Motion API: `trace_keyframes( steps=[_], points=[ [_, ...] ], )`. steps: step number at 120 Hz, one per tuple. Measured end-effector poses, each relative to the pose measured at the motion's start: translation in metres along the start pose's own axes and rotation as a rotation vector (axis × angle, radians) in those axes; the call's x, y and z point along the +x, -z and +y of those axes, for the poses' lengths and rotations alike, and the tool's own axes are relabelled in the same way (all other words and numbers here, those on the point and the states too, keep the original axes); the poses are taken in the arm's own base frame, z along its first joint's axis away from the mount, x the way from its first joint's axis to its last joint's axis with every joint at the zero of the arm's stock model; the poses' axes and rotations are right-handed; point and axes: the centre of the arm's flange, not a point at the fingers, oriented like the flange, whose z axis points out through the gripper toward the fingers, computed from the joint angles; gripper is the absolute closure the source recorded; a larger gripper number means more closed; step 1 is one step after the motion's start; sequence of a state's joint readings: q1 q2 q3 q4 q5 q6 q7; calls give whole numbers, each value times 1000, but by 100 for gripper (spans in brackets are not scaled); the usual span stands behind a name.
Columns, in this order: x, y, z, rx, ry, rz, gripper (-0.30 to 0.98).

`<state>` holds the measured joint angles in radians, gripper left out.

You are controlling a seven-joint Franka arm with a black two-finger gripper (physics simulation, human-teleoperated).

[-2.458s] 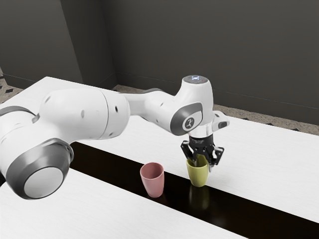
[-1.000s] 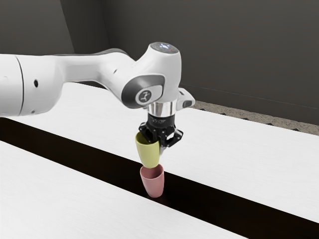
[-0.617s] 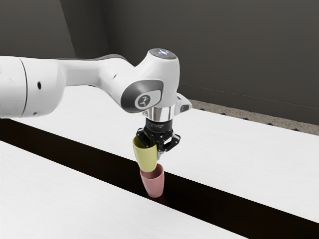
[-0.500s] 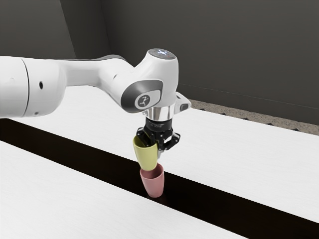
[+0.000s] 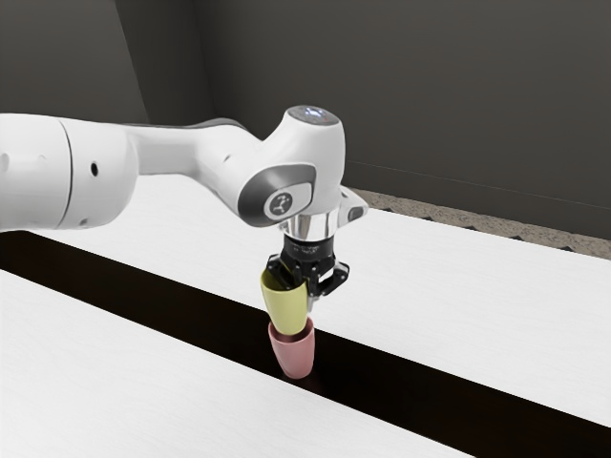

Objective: Place the right cup onto the left cup

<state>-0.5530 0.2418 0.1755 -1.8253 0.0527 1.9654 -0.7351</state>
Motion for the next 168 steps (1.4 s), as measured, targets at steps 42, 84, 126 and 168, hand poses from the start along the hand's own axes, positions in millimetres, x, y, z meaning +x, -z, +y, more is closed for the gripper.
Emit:
trace_keyframes(
  steps=[42, 84, 126, 168],
  points=[
    [6, -13, -5, 1, 30, -25, 78],
    [6, -16, -2, -18, 37, -25, 47],
    [7, 0, -6, -37, 42, -5, 10],
    [12, 160, -38, -102, -130, 180, 3]
  ],
)
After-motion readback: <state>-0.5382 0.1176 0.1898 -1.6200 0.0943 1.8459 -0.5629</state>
